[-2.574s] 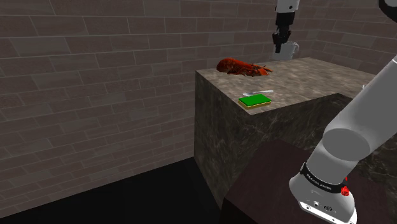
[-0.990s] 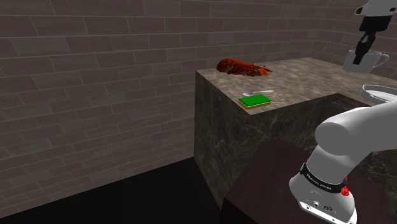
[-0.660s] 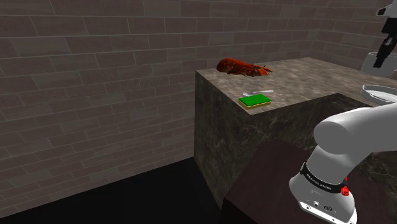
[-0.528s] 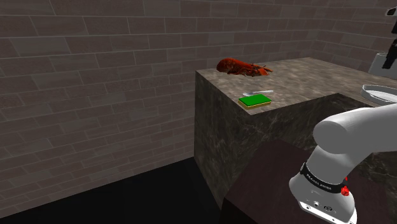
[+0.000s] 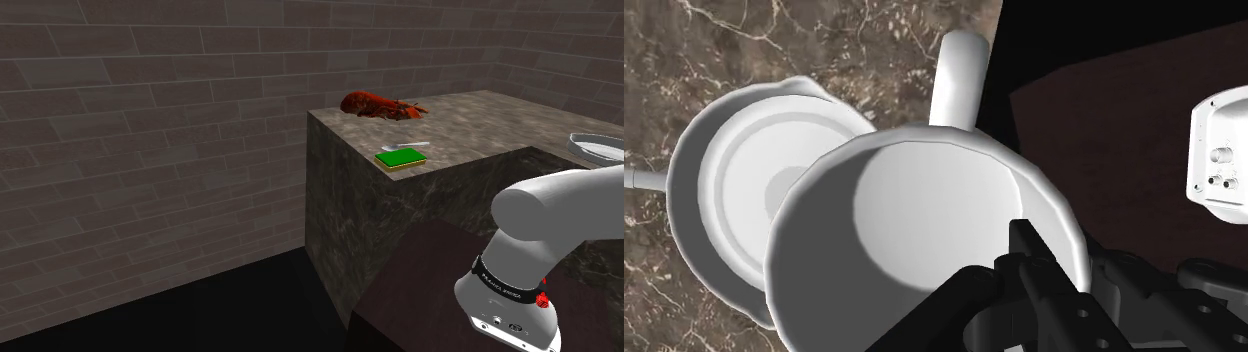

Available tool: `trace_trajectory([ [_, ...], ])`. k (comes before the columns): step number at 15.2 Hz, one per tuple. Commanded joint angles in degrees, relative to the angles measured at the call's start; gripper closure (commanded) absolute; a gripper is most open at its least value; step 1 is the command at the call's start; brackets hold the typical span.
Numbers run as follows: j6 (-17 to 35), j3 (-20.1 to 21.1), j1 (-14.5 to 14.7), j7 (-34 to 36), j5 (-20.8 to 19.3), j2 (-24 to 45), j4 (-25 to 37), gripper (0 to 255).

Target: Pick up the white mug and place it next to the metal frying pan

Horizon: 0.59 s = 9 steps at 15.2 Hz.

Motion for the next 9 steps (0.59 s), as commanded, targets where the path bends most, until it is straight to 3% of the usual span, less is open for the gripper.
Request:
trace_trajectory([
  [1, -0.6, -2.1, -0.2, -3.3, -1.5, -0.1, 2.3, 255],
  [9, -0.9, -12.2, 2.5, -14.6, -6.2, 0.9, 12.5, 255],
])
